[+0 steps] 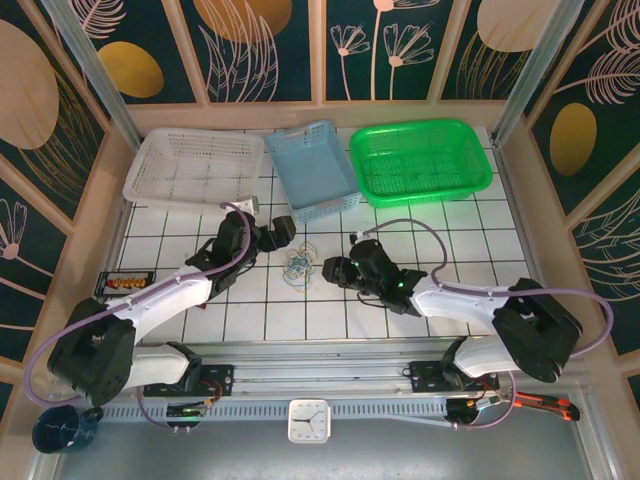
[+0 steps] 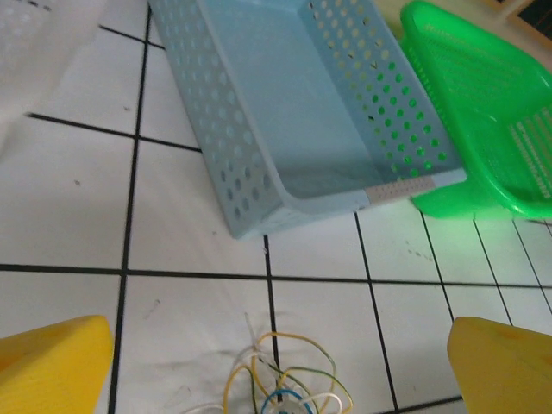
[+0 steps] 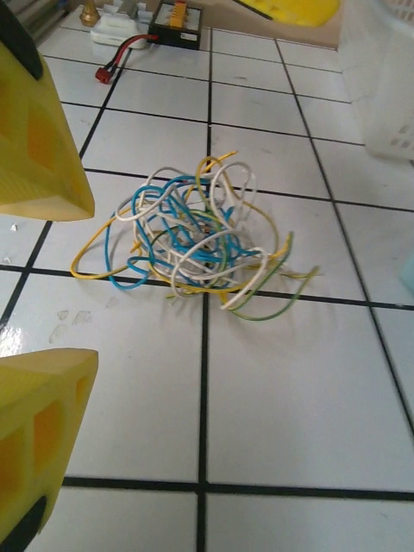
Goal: Untangle the cables
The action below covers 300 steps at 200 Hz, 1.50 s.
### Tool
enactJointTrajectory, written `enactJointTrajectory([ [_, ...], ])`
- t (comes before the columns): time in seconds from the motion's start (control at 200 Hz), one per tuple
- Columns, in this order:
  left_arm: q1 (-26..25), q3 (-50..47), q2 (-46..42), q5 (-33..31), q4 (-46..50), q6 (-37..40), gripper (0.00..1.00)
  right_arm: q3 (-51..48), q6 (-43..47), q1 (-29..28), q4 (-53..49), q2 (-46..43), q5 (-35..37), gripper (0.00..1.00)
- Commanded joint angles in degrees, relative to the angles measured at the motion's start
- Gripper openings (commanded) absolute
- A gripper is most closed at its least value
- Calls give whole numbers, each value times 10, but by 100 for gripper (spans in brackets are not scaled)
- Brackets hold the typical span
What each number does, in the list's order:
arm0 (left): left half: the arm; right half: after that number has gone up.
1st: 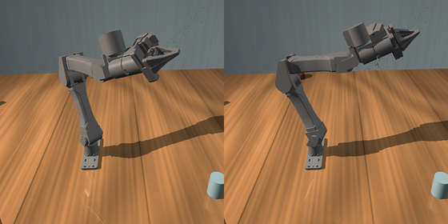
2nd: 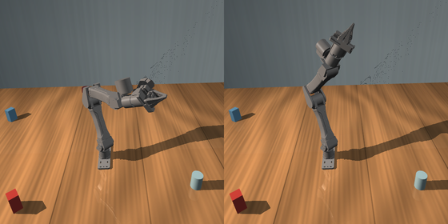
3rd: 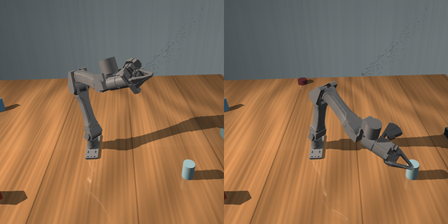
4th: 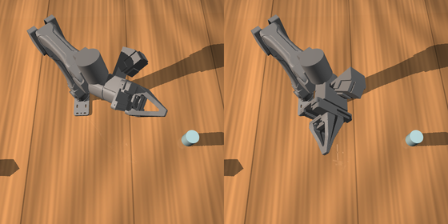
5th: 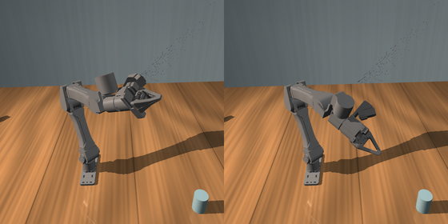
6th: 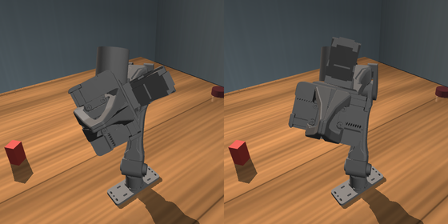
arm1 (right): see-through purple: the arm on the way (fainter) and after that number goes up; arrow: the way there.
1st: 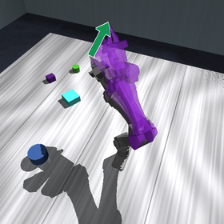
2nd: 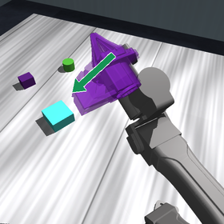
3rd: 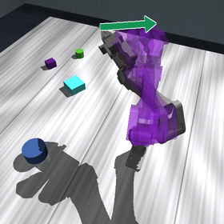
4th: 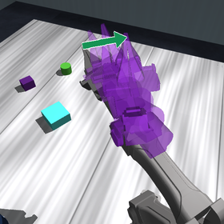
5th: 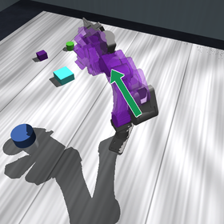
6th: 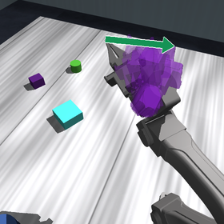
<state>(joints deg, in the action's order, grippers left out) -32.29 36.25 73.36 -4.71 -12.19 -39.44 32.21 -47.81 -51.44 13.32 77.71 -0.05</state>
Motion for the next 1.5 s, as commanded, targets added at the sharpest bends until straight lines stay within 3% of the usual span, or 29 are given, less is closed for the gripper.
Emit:
enactJointTrajectory([
  [0.0,0,8,4,31,3,5,99,3,-27,-12,64,32,-18,46],
  [0.325,0,-8,-13,28,-2,4,99,45,-25,-24,90,111,-38,46],
  [0.656,0,-24,-28,25,-10,0,99,52,-25,-22,92,133,-31,37],
  [1.026,0,-31,-28,32,-19,-5,99,58,-21,-16,94,144,-29,13],
  [1.111,0,-34,-30,34,-23,-6,99,57,-17,-14,92,143,-30,0],
  [1.496,0,-42,-64,42,-36,16,99,68,24,-14,10,33,3,0],
])
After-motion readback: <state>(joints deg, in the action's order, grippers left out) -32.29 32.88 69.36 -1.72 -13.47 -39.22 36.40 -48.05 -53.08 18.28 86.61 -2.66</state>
